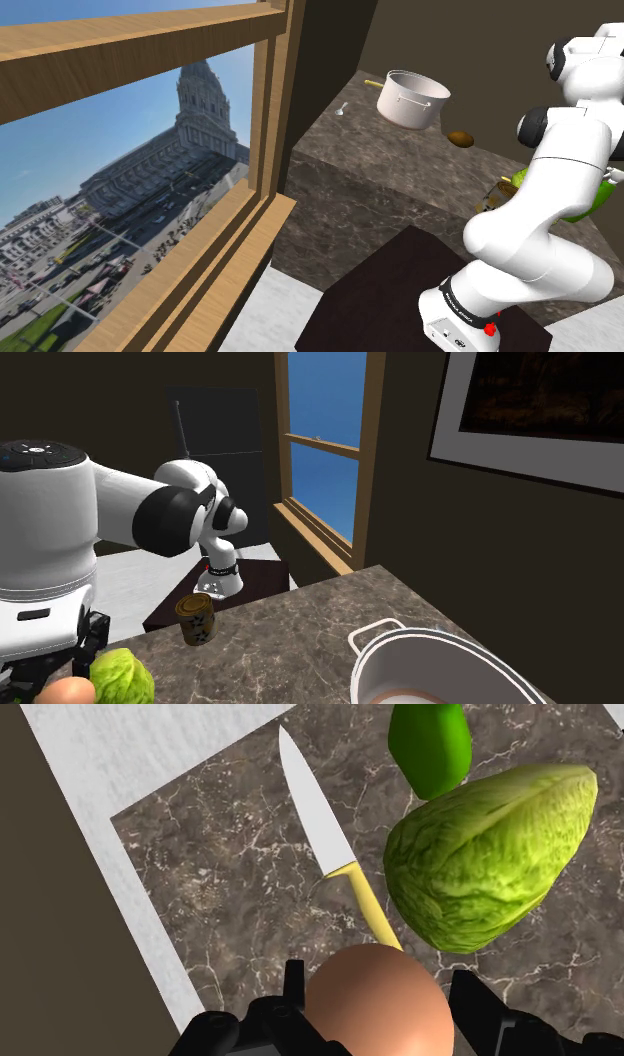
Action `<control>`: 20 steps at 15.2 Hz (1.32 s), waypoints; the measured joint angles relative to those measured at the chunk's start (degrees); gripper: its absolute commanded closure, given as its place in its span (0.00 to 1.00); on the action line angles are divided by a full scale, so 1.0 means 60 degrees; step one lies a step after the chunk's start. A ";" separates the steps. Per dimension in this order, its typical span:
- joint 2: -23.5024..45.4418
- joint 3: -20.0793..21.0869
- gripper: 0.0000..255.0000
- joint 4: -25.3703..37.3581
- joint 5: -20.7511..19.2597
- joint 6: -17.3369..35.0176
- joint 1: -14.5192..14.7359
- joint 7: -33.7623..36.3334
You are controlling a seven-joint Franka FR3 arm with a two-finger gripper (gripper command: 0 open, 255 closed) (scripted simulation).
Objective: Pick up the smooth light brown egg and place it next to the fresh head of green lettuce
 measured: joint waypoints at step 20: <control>-0.0804 -0.0114 1.00 -0.4187 -0.0303 0.3193 0.1026 0.0338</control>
